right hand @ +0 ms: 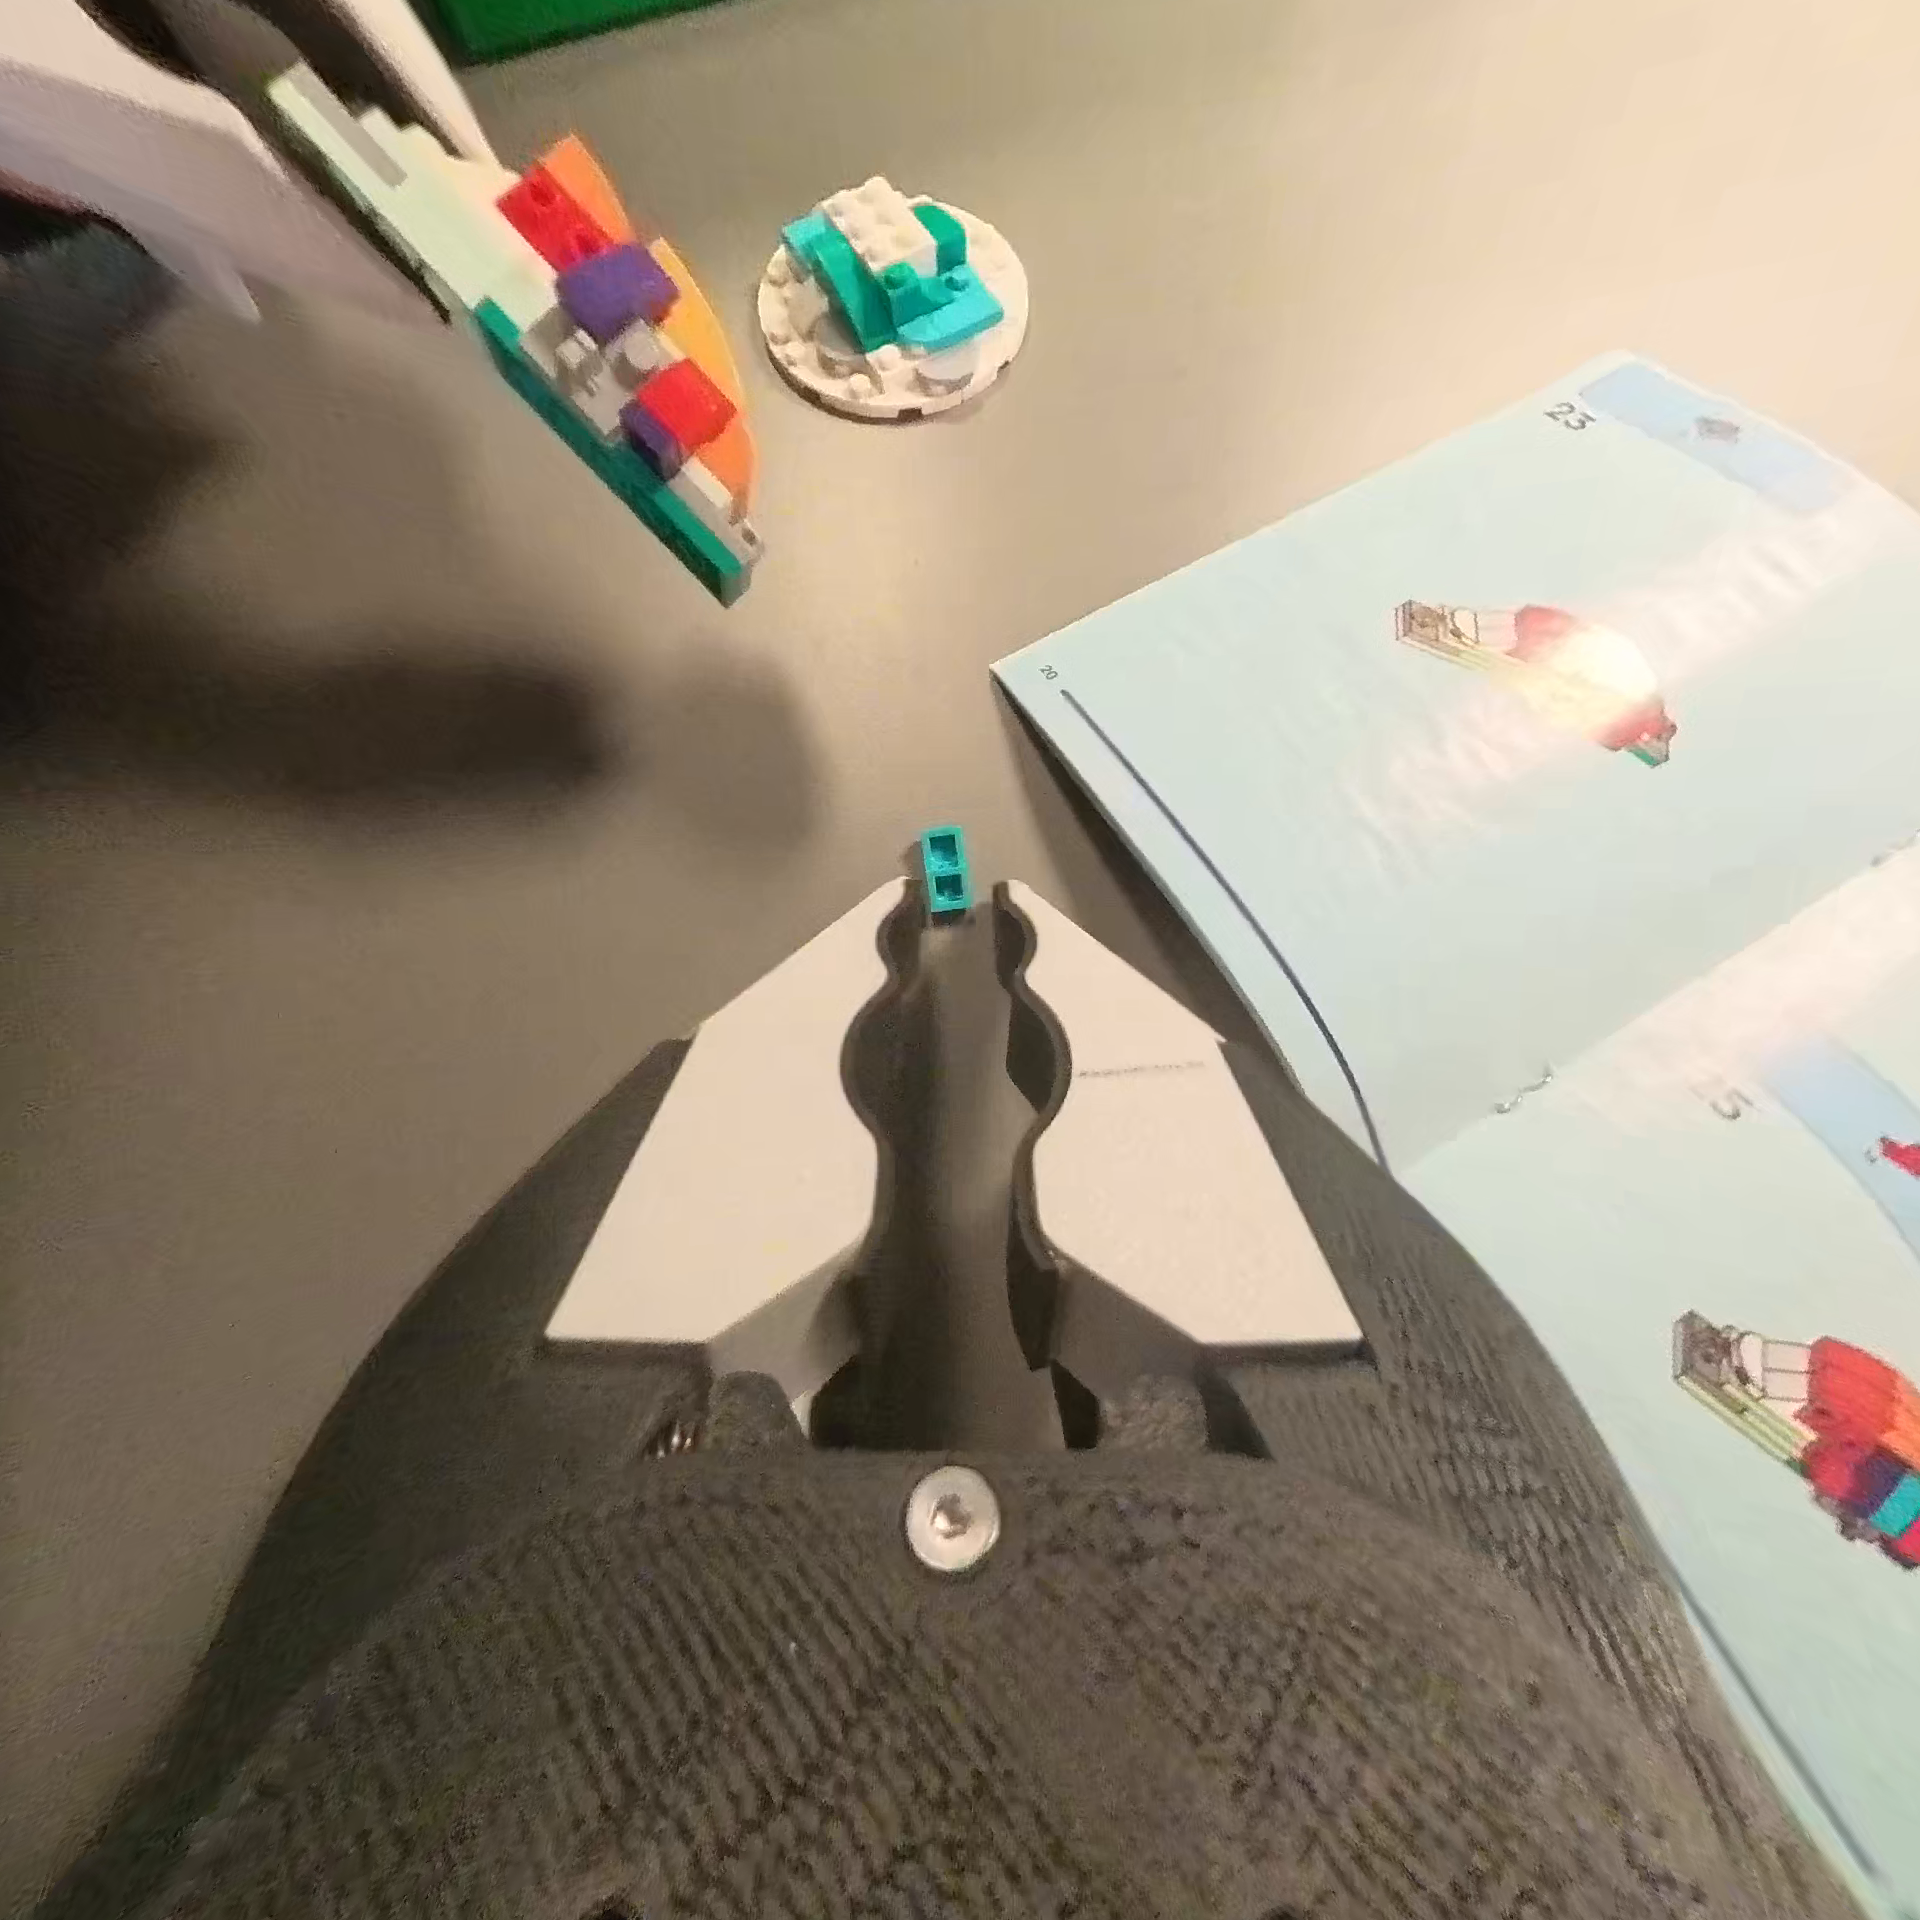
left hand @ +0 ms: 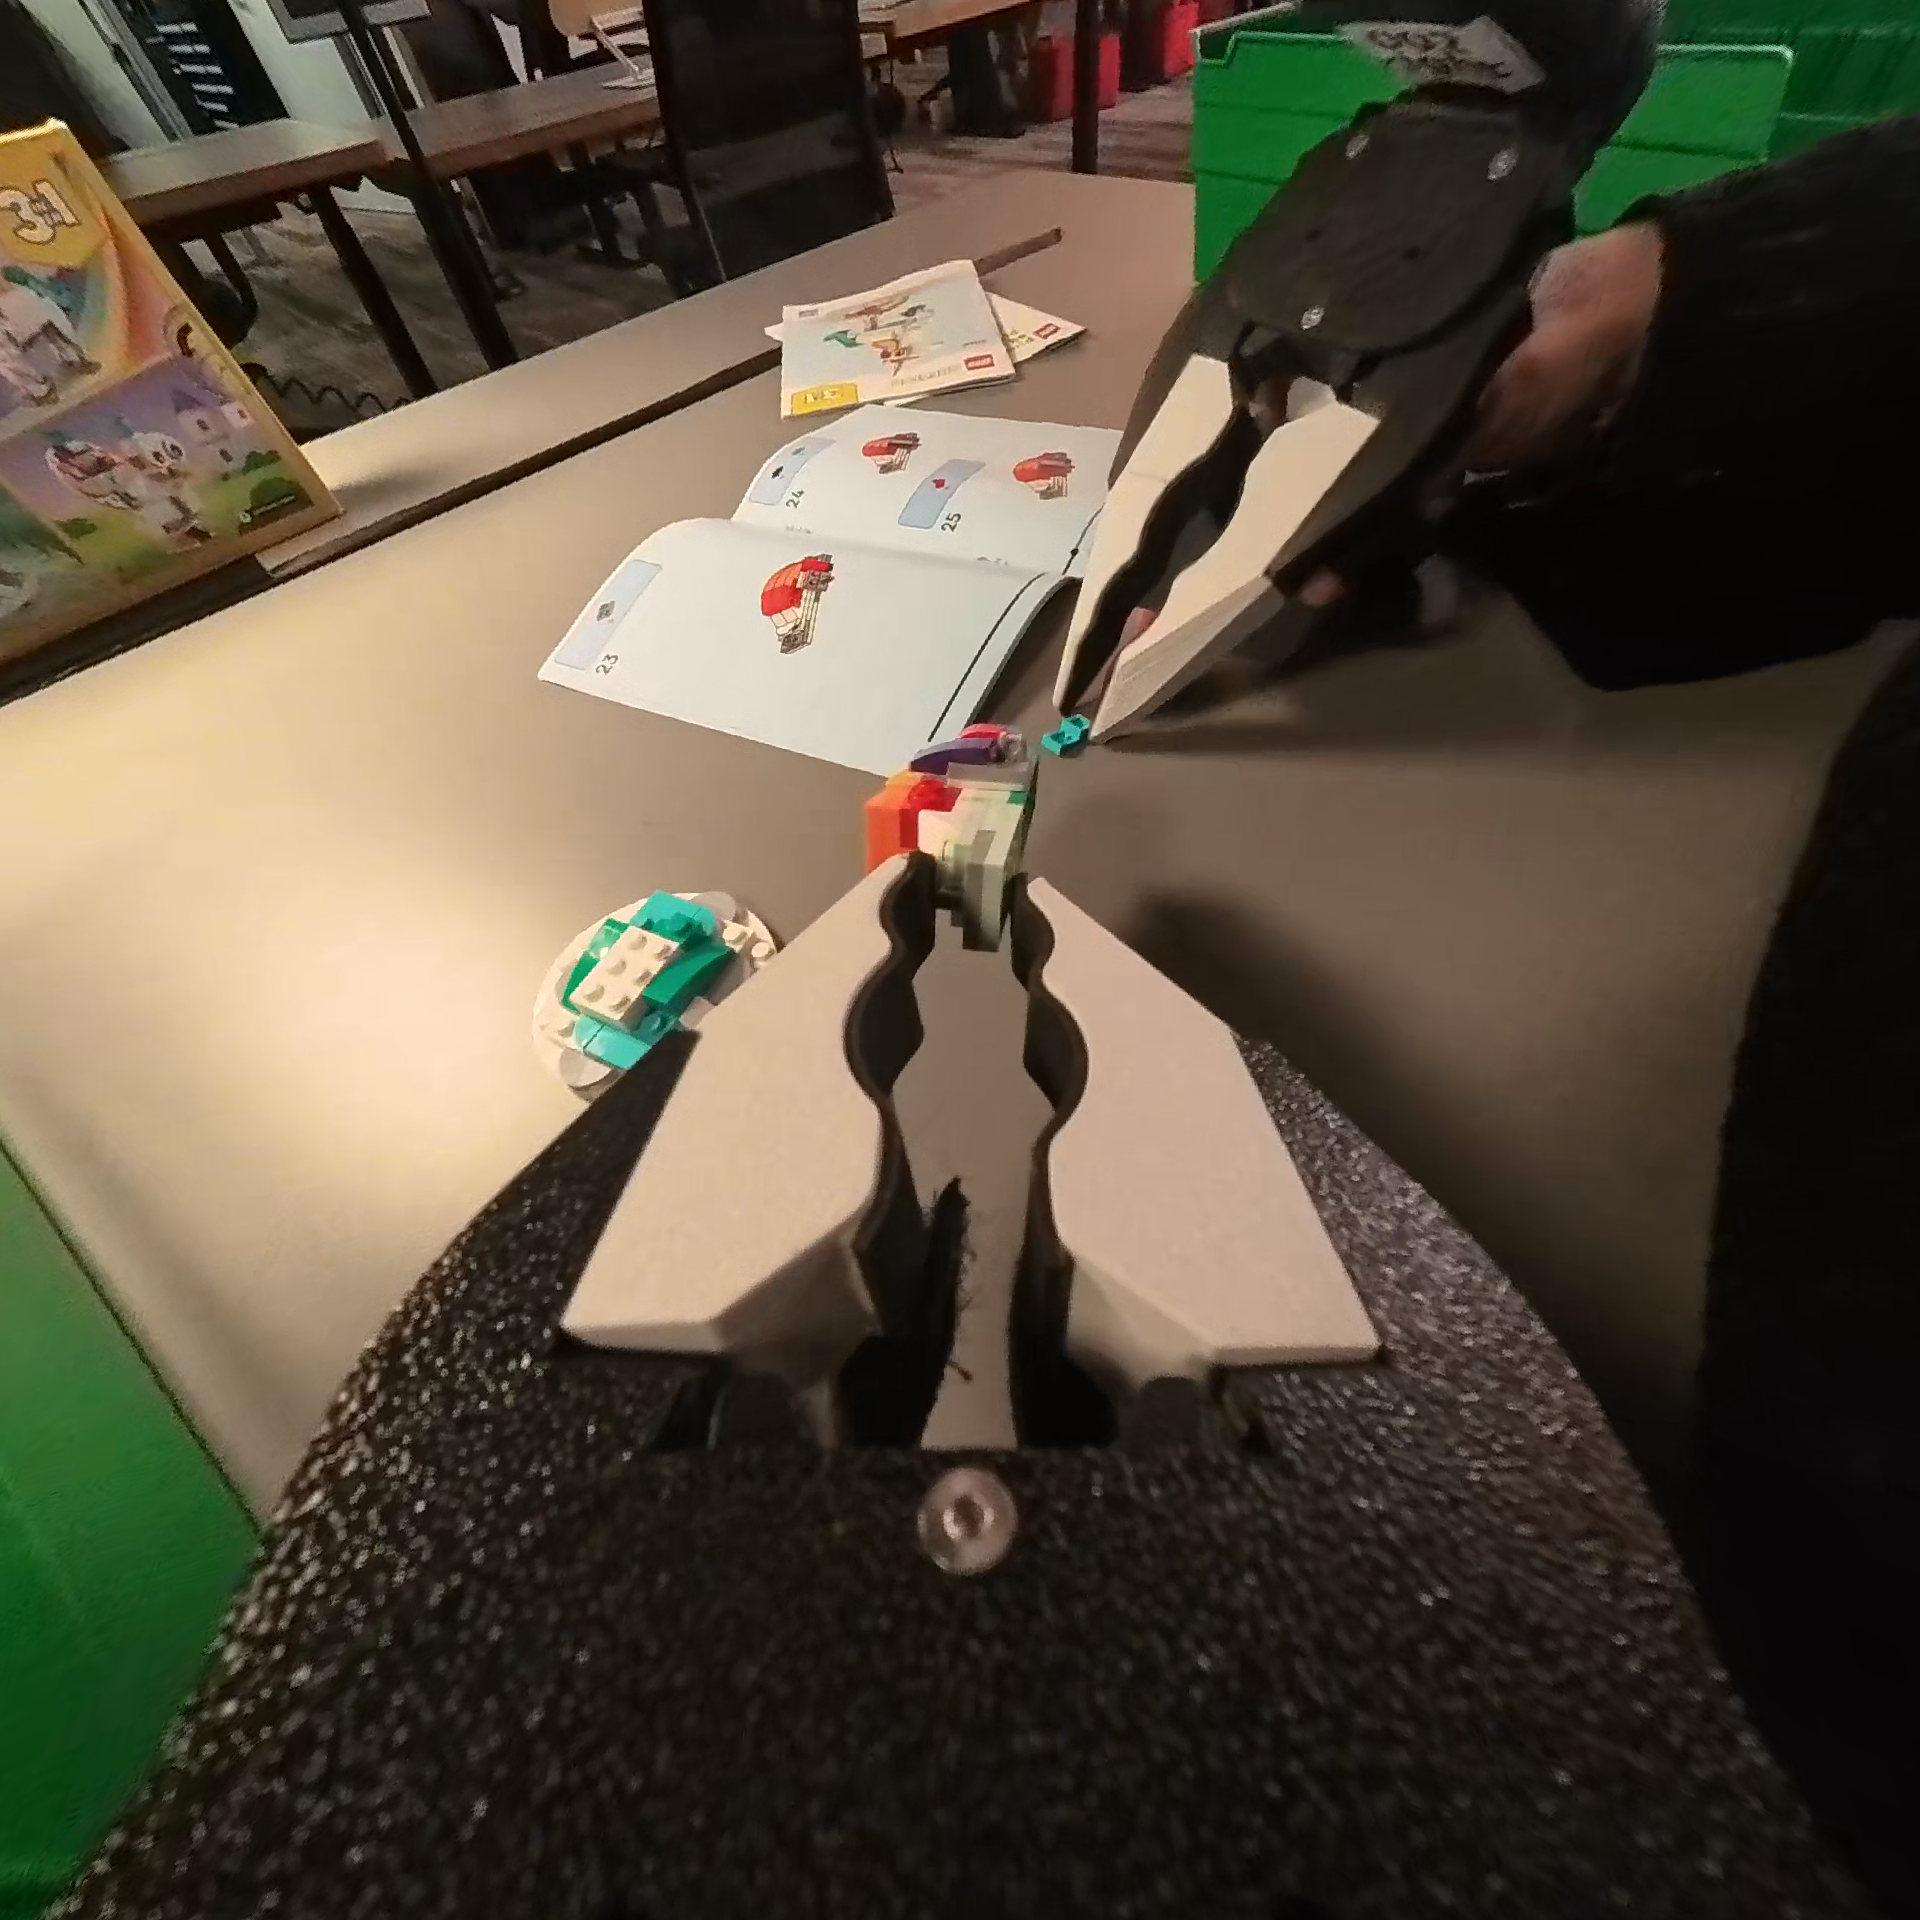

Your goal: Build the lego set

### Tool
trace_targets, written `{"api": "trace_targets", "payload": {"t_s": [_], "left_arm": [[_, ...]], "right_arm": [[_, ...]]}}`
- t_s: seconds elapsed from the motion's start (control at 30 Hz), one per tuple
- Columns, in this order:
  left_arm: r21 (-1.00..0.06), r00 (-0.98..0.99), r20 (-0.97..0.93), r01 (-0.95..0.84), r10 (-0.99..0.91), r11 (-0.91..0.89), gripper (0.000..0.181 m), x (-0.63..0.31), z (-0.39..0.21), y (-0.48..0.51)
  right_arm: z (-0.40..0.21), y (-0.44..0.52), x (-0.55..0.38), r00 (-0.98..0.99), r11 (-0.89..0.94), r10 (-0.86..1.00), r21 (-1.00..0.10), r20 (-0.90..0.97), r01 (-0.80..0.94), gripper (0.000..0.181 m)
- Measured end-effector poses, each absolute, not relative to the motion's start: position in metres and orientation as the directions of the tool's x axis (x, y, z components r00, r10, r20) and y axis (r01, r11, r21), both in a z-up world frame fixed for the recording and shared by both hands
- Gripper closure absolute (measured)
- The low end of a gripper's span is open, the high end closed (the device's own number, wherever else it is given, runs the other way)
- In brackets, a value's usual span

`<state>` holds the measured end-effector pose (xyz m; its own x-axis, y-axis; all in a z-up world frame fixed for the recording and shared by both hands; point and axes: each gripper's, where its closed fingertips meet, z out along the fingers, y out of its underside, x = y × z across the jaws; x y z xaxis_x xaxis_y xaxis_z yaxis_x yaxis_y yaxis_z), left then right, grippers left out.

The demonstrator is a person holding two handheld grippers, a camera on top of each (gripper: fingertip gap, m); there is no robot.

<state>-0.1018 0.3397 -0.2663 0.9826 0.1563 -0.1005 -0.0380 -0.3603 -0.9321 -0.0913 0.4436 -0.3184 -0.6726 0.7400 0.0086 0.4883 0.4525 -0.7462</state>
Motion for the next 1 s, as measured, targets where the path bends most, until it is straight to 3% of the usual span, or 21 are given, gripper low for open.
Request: {"api": "trace_targets", "payload": {"t_s": [0.03,0.17,0.23,0.3,0.37,0.53,0.63,0.83,1.0], "left_arm": [[-0.932,0.983,-0.098,-0.037,0.153,-0.359,0.170,-0.101,-0.266,0.340],[-0.933,0.985,-0.090,-0.032,0.147,-0.359,0.170,-0.100,-0.266,0.342],[-0.933,0.984,-0.088,-0.027,0.153,-0.360,0.170,-0.100,-0.265,0.341],[-0.936,0.985,-0.078,-0.018,0.155,-0.353,0.170,-0.098,-0.263,0.341],[-0.936,0.986,-0.077,-0.021,0.146,-0.351,0.170,-0.095,-0.263,0.342],[-0.939,0.987,-0.097,-0.048,0.126,-0.341,0.170,-0.090,-0.258,0.347],[-0.943,0.987,-0.105,-0.061,0.119,-0.327,0.170,-0.086,-0.253,0.350],[-0.947,0.990,-0.111,-0.078,0.090,-0.311,0.170,-0.070,-0.246,0.350],[-0.948,0.992,-0.097,-0.068,0.078,-0.311,0.170,-0.064,-0.248,0.346]], "right_arm": [[-0.318,0.442,-0.091,-0.688,0.479,0.725,-0.741,0.032,0.471,0.173],[-0.309,0.441,-0.095,-0.712,0.648,0.640,-0.700,0.288,0.300,0.176],[-0.299,0.446,-0.098,-0.685,0.796,0.514,-0.585,0.516,0.157,0.176],[-0.294,0.459,-0.101,-0.600,0.966,0.196,-0.258,0.775,-0.017,0.176],[-0.296,0.465,-0.099,-0.523,0.984,-0.154,0.083,0.838,-0.156,0.175],[-0.304,0.460,-0.090,-0.303,0.744,-0.658,0.535,0.689,-0.401,0.175],[-0.311,0.452,-0.079,-0.221,0.607,-0.776,0.603,0.591,-0.517,0.175],[-0.318,0.430,-0.059,-0.049,0.418,-0.856,0.632,0.515,-0.653,0.175],[-0.318,0.420,-0.055,-0.076,0.444,-0.833,0.581,0.548,-0.682,0.175]]}}
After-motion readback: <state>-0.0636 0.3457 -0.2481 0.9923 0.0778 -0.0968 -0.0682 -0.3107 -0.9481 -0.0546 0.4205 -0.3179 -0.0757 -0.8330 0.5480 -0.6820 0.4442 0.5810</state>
